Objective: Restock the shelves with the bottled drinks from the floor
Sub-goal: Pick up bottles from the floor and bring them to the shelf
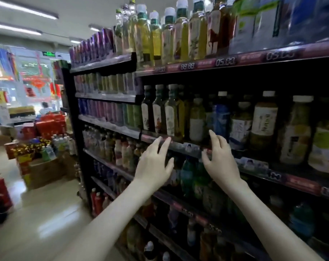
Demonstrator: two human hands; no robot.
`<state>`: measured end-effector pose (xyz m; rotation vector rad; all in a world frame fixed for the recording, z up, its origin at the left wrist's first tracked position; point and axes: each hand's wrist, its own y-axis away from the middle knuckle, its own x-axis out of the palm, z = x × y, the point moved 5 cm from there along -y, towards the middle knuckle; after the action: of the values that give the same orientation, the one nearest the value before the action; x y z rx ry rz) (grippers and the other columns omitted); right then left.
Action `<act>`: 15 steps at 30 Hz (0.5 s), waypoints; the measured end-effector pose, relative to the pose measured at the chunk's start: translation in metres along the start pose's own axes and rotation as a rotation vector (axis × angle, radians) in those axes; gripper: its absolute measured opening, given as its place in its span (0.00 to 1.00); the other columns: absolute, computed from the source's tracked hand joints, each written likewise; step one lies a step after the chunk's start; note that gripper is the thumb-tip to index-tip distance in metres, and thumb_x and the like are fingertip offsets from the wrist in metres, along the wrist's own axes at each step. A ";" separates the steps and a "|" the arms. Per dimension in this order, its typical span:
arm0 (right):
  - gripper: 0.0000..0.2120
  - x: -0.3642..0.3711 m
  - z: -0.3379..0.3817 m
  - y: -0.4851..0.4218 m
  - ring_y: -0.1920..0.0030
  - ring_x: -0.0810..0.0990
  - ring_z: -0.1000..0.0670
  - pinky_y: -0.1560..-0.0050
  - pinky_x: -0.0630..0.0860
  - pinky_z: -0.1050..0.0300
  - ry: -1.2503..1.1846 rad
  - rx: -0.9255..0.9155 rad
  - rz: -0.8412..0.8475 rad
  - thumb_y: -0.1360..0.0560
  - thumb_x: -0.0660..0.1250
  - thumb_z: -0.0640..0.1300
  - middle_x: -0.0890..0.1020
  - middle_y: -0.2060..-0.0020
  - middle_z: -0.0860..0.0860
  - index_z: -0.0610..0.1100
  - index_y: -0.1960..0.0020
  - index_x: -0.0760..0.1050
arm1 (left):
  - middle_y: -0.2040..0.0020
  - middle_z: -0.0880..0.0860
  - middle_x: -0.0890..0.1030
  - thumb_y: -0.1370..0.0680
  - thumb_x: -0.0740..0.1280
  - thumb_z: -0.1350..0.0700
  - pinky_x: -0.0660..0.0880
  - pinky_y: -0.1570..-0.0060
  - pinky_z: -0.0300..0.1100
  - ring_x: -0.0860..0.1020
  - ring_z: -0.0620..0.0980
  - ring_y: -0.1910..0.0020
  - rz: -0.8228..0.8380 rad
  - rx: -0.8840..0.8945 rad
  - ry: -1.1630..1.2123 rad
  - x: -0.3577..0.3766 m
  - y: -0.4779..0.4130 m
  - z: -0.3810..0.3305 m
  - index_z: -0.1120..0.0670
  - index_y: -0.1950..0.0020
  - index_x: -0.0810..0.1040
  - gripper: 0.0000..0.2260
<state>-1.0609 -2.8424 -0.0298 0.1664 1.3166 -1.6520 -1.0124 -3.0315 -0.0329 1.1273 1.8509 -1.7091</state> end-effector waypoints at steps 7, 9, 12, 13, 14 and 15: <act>0.35 0.078 0.001 -0.088 0.29 0.61 0.44 0.34 0.67 0.50 -0.001 0.050 -0.090 0.21 0.63 0.44 0.61 0.27 0.44 0.47 0.22 0.47 | 0.28 0.62 0.66 0.23 0.67 0.52 0.61 0.30 0.54 0.65 0.61 0.29 -0.117 0.202 -0.032 0.054 -0.109 0.063 0.55 0.25 0.65 0.27; 0.36 0.093 -0.001 -0.108 0.28 0.61 0.42 0.34 0.68 0.48 0.036 0.106 -0.115 0.21 0.63 0.45 0.60 0.27 0.43 0.48 0.21 0.45 | 0.27 0.63 0.66 0.23 0.66 0.52 0.57 0.29 0.55 0.64 0.62 0.28 -0.149 0.239 -0.036 0.064 -0.135 0.078 0.55 0.25 0.65 0.27; 0.39 0.109 -0.007 -0.133 0.28 0.59 0.39 0.34 0.68 0.44 0.136 0.207 -0.128 0.22 0.64 0.47 0.55 0.25 0.42 0.51 0.22 0.41 | 0.27 0.63 0.65 0.25 0.64 0.50 0.53 0.30 0.59 0.63 0.63 0.27 -0.186 0.301 -0.048 0.078 -0.170 0.092 0.55 0.26 0.66 0.28; 0.40 0.114 -0.009 -0.140 0.28 0.58 0.38 0.34 0.68 0.43 0.159 0.238 -0.125 0.23 0.64 0.47 0.53 0.24 0.42 0.52 0.22 0.40 | 0.27 0.64 0.64 0.26 0.65 0.50 0.53 0.30 0.60 0.62 0.63 0.27 -0.189 0.319 -0.046 0.084 -0.181 0.094 0.55 0.25 0.66 0.29; 0.41 0.119 -0.012 -0.146 0.27 0.58 0.38 0.34 0.68 0.43 0.165 0.271 -0.121 0.23 0.64 0.48 0.51 0.23 0.42 0.53 0.22 0.38 | 0.26 0.64 0.63 0.26 0.66 0.50 0.54 0.30 0.62 0.59 0.62 0.27 -0.192 0.335 -0.045 0.091 -0.191 0.096 0.54 0.25 0.64 0.30; 0.42 0.123 -0.014 -0.152 0.27 0.58 0.38 0.34 0.69 0.43 0.150 0.303 -0.119 0.23 0.64 0.48 0.49 0.23 0.43 0.55 0.22 0.36 | 0.26 0.64 0.62 0.26 0.67 0.50 0.55 0.30 0.64 0.57 0.62 0.26 -0.197 0.352 -0.037 0.098 -0.199 0.097 0.53 0.25 0.63 0.31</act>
<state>-1.2424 -2.9142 -0.0107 0.4057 1.1982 -1.9681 -1.2460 -3.0830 0.0058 1.0560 1.7300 -2.2187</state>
